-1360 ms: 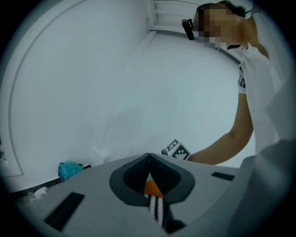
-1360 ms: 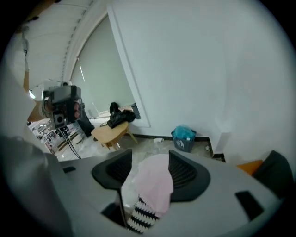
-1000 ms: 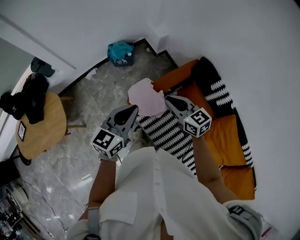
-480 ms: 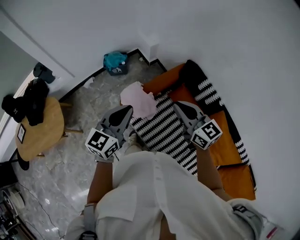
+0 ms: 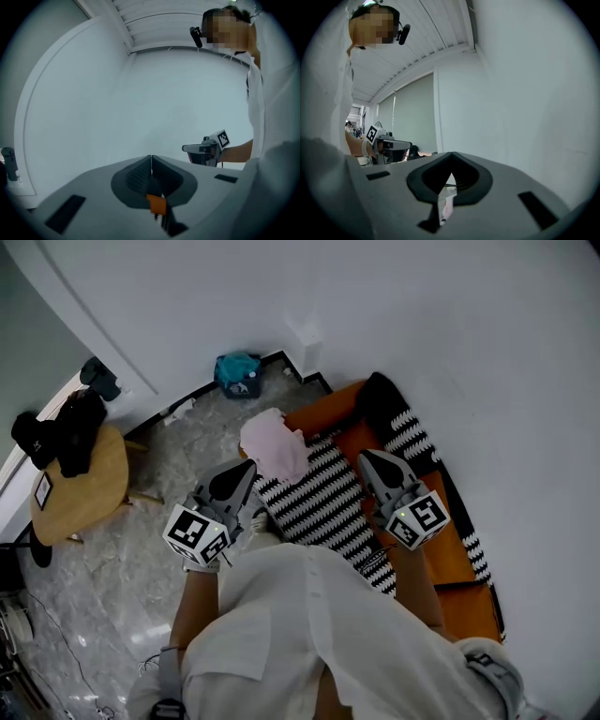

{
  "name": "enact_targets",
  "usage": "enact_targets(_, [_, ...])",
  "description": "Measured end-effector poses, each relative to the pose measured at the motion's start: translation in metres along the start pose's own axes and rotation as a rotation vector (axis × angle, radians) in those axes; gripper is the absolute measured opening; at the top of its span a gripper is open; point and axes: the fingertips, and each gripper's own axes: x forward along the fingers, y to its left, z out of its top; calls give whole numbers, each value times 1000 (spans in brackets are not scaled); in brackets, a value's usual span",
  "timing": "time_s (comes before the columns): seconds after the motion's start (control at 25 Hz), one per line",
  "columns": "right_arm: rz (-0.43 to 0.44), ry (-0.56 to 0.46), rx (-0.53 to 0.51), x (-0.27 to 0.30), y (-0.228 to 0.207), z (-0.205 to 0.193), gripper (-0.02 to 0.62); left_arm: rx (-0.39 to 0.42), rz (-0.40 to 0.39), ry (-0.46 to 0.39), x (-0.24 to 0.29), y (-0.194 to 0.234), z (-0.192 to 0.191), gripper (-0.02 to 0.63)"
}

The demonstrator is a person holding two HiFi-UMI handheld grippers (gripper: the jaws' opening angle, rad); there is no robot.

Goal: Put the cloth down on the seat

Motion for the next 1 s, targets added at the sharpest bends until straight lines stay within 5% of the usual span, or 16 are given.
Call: enact_targets(1.0, [119, 57, -67, -6, 27, -19, 5, -30, 113, -34, -32, -19, -25, 15])
